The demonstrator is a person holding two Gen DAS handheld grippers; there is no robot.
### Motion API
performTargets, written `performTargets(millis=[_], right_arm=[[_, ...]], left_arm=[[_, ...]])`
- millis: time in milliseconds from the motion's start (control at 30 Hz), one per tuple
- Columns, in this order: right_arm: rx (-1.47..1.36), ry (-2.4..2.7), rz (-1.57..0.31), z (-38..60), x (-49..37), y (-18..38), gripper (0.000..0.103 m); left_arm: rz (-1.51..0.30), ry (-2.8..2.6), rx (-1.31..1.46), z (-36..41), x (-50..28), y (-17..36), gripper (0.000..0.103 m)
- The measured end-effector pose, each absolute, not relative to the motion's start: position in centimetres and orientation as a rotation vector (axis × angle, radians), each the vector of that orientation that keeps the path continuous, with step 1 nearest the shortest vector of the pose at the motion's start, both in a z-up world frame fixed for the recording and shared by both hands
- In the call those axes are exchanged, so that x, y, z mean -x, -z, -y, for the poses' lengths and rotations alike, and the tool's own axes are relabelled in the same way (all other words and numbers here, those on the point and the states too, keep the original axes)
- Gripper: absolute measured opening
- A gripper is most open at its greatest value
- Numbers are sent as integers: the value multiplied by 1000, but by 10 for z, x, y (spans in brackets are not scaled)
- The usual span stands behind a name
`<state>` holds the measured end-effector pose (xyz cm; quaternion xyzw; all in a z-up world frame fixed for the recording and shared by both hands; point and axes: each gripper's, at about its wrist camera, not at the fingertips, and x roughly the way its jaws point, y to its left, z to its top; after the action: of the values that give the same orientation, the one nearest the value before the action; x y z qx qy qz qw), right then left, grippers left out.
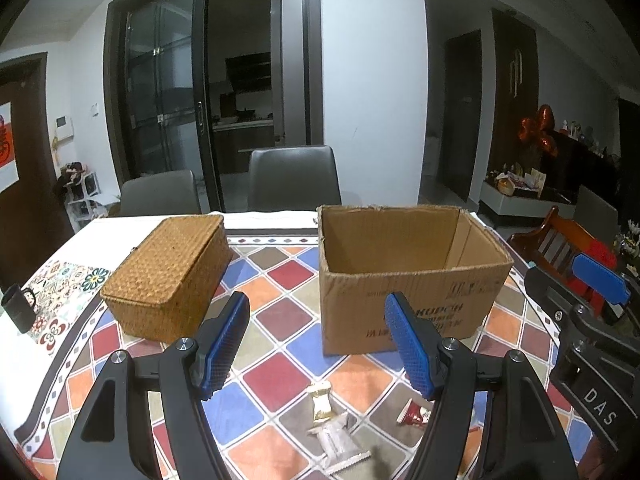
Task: Organize snacks
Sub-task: 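Move both open tools back from the box toward the remaining snacks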
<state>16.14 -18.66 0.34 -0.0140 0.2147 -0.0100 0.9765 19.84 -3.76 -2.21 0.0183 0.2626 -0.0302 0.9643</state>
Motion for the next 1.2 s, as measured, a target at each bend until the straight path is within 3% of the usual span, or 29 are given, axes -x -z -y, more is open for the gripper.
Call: performTargets(millis=[1200], right_arm=[[74,-96,-628,171,-163,87,61]], left_arm=[[-752,23,-70,39,-193,117,70]])
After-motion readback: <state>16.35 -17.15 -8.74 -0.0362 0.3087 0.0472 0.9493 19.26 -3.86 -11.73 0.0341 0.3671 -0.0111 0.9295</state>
